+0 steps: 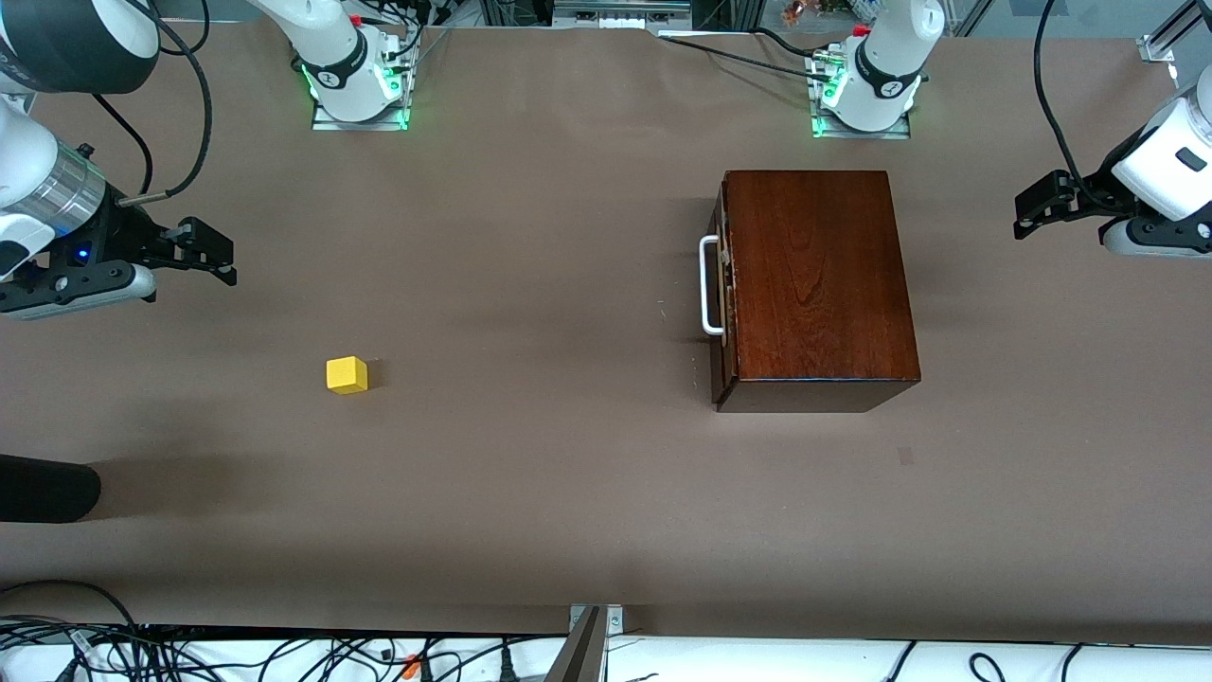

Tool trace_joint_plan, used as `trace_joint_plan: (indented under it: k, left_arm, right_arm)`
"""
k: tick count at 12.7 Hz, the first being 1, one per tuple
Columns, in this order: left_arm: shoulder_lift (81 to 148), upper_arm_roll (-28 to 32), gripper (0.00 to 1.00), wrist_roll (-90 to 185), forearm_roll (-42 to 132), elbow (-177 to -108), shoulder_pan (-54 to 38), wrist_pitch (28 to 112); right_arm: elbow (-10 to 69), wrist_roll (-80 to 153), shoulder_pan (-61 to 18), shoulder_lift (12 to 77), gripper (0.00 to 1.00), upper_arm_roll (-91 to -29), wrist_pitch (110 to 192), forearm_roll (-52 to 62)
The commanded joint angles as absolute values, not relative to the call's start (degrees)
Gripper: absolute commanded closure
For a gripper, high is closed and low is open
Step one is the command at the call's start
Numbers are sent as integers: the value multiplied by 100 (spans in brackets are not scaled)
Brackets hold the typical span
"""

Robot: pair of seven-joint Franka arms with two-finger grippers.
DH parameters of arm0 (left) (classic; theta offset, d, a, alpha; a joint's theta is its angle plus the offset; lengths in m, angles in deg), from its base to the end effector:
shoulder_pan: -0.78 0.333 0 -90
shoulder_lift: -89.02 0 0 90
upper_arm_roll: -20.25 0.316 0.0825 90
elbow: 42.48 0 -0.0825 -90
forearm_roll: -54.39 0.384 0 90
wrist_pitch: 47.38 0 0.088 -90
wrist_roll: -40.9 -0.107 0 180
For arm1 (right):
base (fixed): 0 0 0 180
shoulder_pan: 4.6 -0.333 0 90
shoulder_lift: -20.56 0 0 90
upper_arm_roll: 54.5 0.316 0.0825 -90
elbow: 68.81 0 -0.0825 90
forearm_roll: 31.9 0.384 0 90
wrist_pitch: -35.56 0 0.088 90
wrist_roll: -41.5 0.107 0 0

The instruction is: Open drawer, take yellow block, close drawer

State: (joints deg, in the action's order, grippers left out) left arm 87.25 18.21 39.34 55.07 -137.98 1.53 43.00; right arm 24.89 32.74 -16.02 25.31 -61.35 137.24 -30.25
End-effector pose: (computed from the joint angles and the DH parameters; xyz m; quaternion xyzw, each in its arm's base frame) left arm 0.5427 -0.0112 0.5968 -0.9992 0.0250 0.0293 0.0064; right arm 0.5918 0.0524 0.5647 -0.9930 -0.1139 -0.0288 0.0082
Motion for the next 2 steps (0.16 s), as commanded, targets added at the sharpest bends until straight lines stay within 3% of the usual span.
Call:
trace_joint_plan:
  k: [1,2]
  left_arm:
    - [8796,1884,0,3932,5324,-13635,166,4148]
    - [8805,1884,0,3923,5324,-13626,166,4148]
  right_arm:
    - [2365,3227,-1576,2557,0,-6118,13584,-2971]
    - [2365,3227,-1585,2557,0,-6118,13584,-2971]
